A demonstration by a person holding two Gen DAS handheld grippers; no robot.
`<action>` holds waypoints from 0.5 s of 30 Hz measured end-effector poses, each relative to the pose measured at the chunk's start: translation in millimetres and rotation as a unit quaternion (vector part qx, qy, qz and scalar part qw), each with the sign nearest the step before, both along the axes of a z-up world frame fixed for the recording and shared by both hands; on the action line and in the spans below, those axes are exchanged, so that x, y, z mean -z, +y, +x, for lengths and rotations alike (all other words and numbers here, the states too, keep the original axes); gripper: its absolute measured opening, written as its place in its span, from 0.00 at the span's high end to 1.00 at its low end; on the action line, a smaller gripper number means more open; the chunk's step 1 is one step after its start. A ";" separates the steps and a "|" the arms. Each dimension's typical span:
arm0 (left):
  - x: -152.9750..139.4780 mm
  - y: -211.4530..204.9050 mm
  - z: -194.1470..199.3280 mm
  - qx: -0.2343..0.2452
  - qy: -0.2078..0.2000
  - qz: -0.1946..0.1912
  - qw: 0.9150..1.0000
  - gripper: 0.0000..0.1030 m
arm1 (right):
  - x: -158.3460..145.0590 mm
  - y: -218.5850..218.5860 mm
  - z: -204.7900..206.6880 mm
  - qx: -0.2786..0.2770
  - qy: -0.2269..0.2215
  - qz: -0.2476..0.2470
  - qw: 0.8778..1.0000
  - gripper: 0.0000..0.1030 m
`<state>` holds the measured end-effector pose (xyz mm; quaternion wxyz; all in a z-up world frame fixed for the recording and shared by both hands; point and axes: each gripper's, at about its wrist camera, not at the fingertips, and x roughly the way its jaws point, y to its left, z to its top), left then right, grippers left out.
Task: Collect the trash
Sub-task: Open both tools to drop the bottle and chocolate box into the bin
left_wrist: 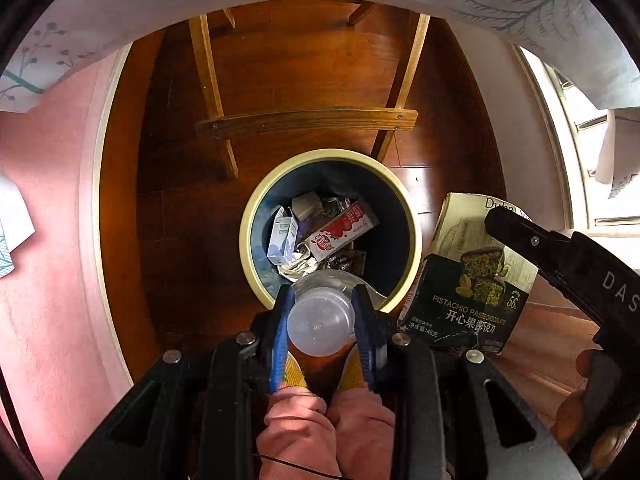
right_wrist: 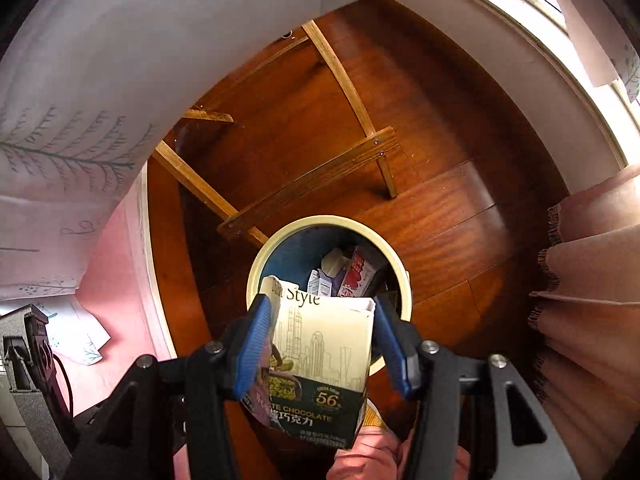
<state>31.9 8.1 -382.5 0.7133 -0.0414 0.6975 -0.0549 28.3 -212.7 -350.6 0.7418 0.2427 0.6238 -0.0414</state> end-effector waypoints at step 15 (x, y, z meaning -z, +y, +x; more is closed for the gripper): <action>40.8 17.0 21.2 0.023 -0.012 -0.004 1.000 0.14 | 68.4 17.2 11.9 -0.015 0.033 0.004 0.999 0.30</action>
